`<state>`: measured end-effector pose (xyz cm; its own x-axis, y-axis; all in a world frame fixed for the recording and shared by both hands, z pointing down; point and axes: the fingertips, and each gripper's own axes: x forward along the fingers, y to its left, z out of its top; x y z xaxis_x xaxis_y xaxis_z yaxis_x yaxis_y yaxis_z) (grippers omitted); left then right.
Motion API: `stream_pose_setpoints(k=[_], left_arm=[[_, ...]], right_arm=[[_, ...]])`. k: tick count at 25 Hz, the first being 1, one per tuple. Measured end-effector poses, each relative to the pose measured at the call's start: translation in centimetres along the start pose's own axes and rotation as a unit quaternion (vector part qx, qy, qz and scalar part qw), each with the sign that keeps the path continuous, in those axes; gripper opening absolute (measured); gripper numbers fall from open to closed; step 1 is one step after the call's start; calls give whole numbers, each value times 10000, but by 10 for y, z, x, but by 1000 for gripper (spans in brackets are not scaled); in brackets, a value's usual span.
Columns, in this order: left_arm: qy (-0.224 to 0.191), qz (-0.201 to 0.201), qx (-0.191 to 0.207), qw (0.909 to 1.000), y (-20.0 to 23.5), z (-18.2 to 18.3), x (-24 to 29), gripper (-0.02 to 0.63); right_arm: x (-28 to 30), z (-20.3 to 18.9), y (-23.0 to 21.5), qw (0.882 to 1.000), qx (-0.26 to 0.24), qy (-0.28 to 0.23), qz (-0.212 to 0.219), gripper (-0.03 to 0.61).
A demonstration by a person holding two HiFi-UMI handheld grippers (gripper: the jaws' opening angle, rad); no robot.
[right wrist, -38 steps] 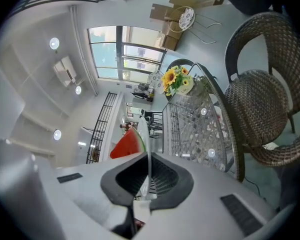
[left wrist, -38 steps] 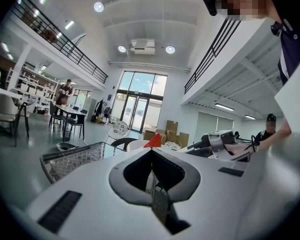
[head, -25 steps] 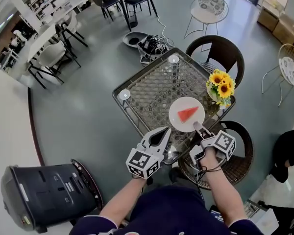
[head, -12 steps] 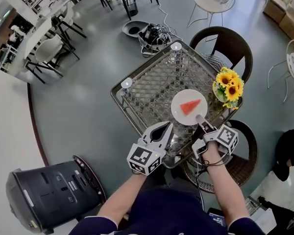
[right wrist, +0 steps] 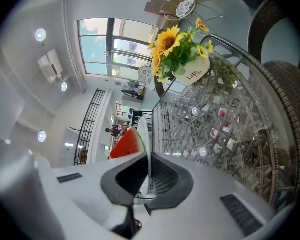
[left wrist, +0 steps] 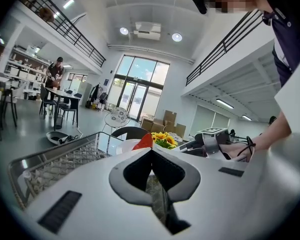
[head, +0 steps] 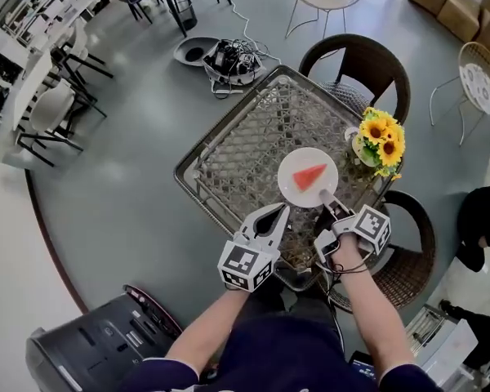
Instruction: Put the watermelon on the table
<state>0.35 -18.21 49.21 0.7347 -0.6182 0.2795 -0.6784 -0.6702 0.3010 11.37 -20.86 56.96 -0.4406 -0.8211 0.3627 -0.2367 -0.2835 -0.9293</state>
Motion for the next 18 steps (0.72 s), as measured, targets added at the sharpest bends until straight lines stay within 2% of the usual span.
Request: stream_pose_setpoints(k=[6, 18], left_arm=[[207, 29, 95, 9997, 34, -11, 9, 5], [498, 396, 47, 9980, 86, -31, 11, 5]], right_arm=[[34, -13, -22, 9998, 109, 54, -156, 9], [103, -29, -66, 9981, 111, 386, -462, 9]])
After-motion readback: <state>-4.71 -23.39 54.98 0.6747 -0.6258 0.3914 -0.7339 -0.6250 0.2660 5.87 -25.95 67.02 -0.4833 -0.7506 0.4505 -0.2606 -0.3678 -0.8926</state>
